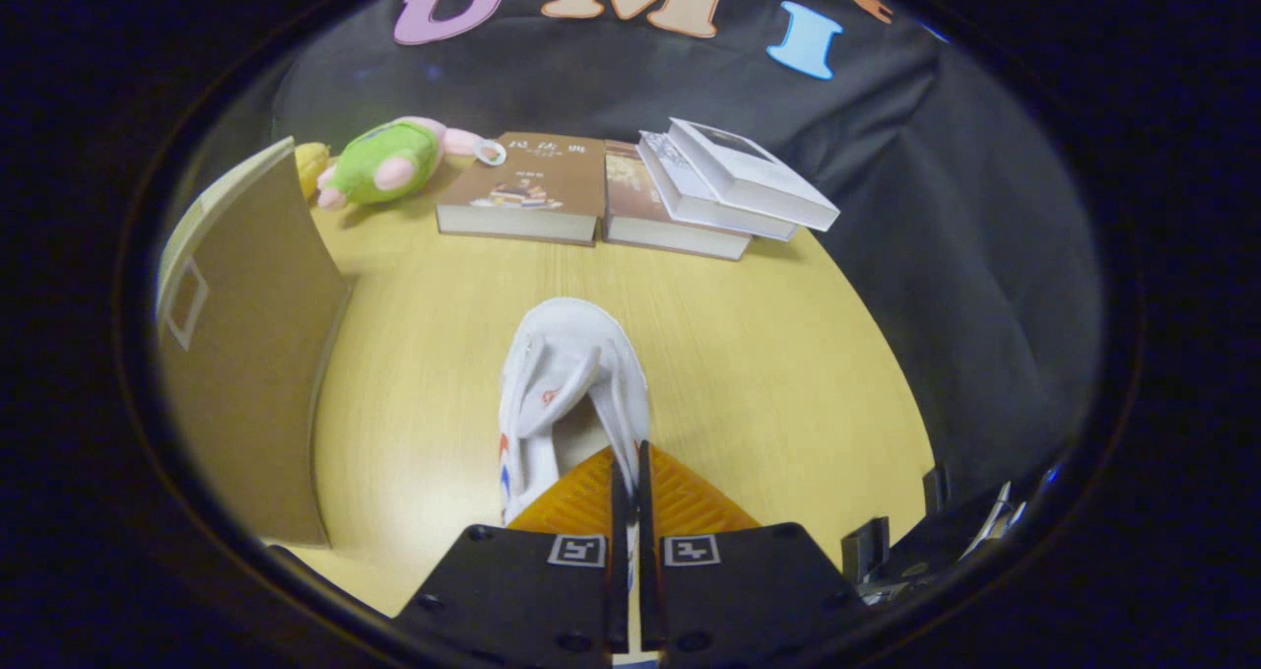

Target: Open the storage box then place both shoes into the box .Put the left shoe in first, then the right shoe, with the right side of both shoes facing outward in a uniform manner.

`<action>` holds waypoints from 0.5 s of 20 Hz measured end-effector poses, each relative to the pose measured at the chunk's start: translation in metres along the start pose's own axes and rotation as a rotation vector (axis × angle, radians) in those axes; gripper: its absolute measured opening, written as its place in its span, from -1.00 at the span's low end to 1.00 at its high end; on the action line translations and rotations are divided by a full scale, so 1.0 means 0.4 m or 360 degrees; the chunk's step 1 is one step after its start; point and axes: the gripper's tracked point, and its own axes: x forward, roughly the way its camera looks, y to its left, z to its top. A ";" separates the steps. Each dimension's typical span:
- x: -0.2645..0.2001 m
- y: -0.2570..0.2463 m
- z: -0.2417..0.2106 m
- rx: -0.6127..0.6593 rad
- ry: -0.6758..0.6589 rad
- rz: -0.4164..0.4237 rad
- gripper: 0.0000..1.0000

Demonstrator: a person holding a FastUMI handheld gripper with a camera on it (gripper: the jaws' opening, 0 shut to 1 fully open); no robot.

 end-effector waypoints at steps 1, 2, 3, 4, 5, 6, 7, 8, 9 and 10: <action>-0.038 -0.017 0.025 0.0028 -0.0051 -0.0037 -0.86; -0.074 -0.040 0.056 0.0058 -0.0117 -0.0083 -0.86; -0.114 -0.064 0.083 0.0076 -0.0165 -0.0135 -0.88; -0.137 -0.077 0.092 0.0096 -0.0193 -0.0162 -0.89; -0.152 -0.084 0.092 0.0125 -0.0198 -0.0171 -0.91; -0.155 -0.088 0.077 0.0135 -0.0181 -0.0179 -0.93; -0.150 -0.097 0.049 0.0133 -0.0131 -0.0199 -0.93; -0.142 -0.104 0.016 0.0109 -0.0066 -0.0223 -0.93; -0.128 -0.106 -0.018 0.0082 0.0003 -0.0236 -0.93; -0.110 -0.106 -0.038 0.0064 0.0055 -0.0245 -0.93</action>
